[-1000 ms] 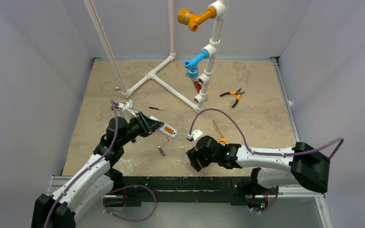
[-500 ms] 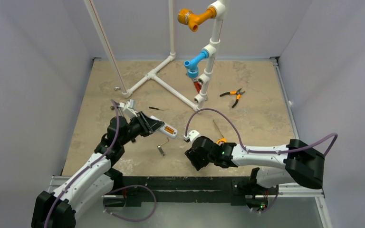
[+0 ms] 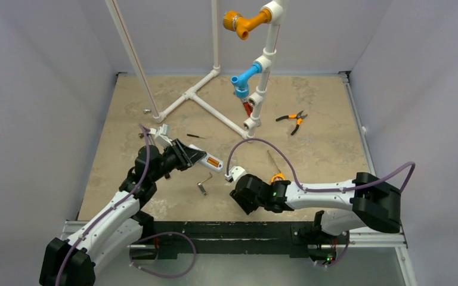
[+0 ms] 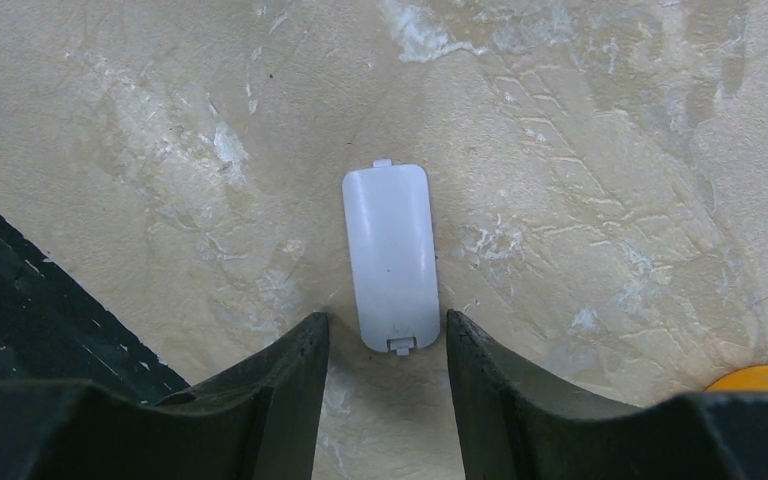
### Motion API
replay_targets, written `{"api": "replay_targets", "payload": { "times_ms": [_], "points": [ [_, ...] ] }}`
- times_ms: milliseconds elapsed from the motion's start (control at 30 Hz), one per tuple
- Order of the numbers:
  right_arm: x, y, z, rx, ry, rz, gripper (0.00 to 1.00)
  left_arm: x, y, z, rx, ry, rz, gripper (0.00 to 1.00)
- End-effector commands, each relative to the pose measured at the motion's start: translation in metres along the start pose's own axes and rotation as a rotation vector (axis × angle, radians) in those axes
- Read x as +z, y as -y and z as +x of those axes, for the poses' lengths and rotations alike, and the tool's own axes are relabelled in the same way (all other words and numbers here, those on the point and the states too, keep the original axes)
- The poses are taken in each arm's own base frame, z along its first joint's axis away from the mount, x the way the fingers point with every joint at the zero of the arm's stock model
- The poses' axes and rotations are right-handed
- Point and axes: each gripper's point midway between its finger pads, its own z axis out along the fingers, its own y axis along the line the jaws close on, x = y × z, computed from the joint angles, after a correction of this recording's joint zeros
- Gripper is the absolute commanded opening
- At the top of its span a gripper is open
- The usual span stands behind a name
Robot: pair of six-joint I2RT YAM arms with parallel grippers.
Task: Load the batteries into the remote control
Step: Pick up the battery cover at the center of the board.
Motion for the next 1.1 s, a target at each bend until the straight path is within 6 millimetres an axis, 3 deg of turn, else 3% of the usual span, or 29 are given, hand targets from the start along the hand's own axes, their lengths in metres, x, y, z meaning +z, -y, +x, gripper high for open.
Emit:
{"api": "replay_targets", "payload": {
  "times_ms": [0, 367, 567, 1067],
  "points": [
    [0.001, 0.002, 0.0, -0.016, -0.013, 0.022, 0.43, -0.002, 0.016, -0.015, 0.023, 0.061, 0.06, 0.0],
    [0.0, 0.005, -0.004, -0.017, -0.017, 0.051, 0.29, -0.001, 0.016, -0.014, 0.022, 0.06, 0.065, 0.0],
    [-0.006, 0.008, -0.01, 0.013, 0.008, 0.067, 0.27, 0.0, 0.016, -0.015, 0.021, 0.06, 0.068, 0.0],
    [-0.059, 0.024, -0.057, 0.005, 0.171, 0.114, 0.24, 0.007, 0.016, -0.012, -0.005, 0.039, 0.081, 0.0]
  ]
}}
